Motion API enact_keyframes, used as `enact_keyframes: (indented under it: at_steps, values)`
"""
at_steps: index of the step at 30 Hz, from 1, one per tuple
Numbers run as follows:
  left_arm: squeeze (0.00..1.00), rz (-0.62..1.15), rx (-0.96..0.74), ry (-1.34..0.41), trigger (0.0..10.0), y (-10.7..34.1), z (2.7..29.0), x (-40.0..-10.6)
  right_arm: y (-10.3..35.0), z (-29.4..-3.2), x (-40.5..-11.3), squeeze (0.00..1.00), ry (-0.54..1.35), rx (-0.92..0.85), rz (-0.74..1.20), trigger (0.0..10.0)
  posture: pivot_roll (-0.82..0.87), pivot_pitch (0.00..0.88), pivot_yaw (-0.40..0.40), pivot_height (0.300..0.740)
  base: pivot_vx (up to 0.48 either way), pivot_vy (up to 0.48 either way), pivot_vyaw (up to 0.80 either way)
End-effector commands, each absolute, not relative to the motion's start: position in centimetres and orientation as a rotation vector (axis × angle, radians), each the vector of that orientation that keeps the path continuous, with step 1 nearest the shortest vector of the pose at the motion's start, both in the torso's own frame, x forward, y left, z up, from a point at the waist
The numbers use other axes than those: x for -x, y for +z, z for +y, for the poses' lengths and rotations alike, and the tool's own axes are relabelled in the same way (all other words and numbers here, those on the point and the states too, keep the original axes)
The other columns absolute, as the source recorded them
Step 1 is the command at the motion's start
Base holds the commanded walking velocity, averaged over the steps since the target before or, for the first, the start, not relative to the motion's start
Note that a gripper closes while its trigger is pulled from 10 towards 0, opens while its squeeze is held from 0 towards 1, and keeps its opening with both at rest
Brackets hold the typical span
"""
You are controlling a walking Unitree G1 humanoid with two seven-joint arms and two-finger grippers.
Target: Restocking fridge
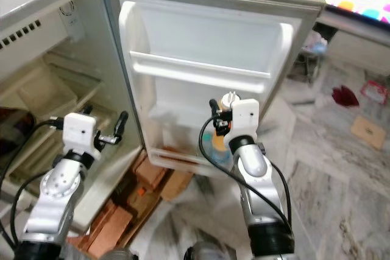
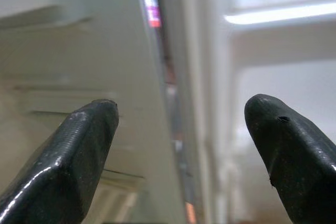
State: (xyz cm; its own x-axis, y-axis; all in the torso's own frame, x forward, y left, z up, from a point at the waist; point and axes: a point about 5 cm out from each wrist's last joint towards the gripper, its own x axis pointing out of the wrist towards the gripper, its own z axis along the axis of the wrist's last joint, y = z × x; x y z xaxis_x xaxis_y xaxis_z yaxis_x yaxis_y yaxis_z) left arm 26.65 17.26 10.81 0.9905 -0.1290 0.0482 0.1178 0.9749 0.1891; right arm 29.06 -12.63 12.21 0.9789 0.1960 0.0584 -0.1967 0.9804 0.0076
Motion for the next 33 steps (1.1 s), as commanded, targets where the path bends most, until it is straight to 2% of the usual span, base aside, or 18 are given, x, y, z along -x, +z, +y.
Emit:
enact_keyframes:
  at_steps: [1,9,23,33]
  values:
    - [0.00,-0.043,-0.188,-0.099,10.0,10.6,17.8,-26.5,12.4,-12.0,-29.0,0.00,0.222,-0.015,-0.063,10.0,0.05,0.075,-0.059,0.740,0.000,0.000,0.00]
    - [0.00,-0.014,-0.219,-0.013,10.0,10.2,19.0,-25.0,12.2,-12.2,-28.8,0.00,0.228,-0.014,-0.051,10.0,0.05,0.081,-0.057,0.740,0.000,0.000,0.00]
    - [0.00,0.019,-0.225,-0.007,10.0,9.9,19.4,-23.5,10.9,-11.6,-27.2,0.00,0.275,-0.039,0.009,10.0,0.06,0.096,-0.054,0.740,0.000,0.000,0.00]
    - [0.00,0.009,-0.247,0.007,10.0,10.0,19.4,-23.6,10.8,-11.4,-27.2,0.00,0.295,-0.018,0.006,10.0,0.06,0.107,-0.054,0.681,0.000,0.000,0.00]
